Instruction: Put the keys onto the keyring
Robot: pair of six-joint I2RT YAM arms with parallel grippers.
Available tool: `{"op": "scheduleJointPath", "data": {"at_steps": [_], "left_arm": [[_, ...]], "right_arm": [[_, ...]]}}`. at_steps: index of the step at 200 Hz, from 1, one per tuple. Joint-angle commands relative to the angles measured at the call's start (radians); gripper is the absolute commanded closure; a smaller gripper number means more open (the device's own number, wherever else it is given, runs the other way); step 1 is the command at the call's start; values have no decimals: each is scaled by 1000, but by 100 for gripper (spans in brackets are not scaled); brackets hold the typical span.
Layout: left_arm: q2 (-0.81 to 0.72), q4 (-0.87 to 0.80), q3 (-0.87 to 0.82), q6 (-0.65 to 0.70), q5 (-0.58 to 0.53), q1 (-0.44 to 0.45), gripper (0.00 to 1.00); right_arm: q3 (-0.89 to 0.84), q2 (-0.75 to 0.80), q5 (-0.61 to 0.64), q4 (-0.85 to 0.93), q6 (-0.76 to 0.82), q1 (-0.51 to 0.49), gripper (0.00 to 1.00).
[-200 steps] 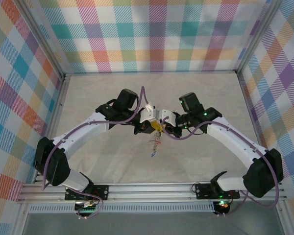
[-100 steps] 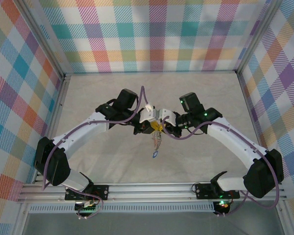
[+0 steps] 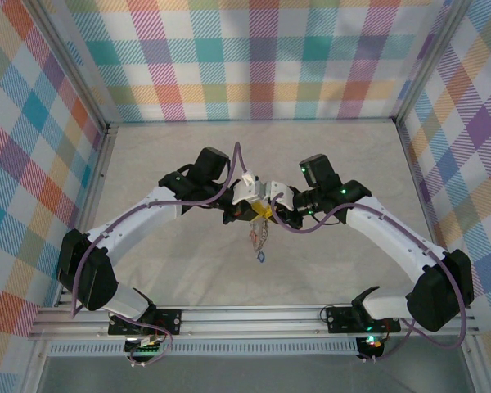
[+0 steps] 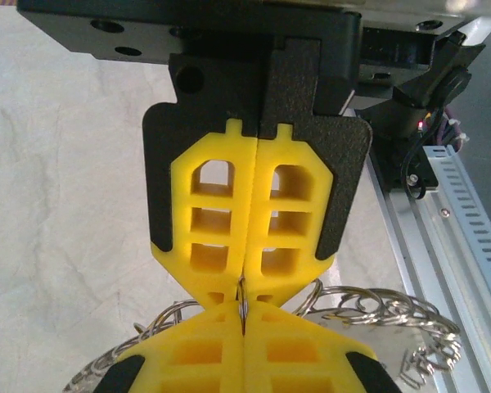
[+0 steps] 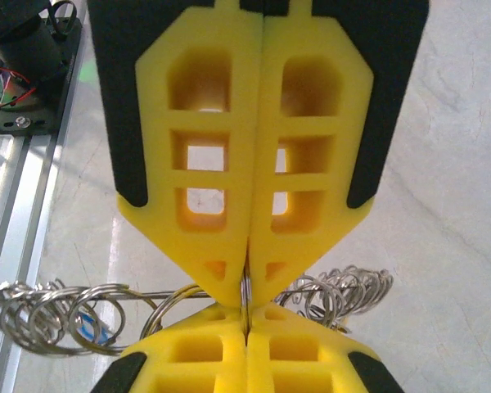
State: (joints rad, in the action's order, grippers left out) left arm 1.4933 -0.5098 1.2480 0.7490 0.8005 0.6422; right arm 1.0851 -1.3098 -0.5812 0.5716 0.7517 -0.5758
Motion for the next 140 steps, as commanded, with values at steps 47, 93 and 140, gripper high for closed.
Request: {"op": "scheduleJointPath", "data": {"at_steps": [47,93,140], "left_arm": [[-62,115,-24,-80,156,-36,100],[-115,195,-77,-87,213,-47,100],[-169,318,-134,-135,196,-47,100]], "right_arm": [[-98,125,25,-163,-29,-2,77],[-131,170,40,-191,-52,-2,79],[-127,200,9,-202,-71,-2,91]]}}
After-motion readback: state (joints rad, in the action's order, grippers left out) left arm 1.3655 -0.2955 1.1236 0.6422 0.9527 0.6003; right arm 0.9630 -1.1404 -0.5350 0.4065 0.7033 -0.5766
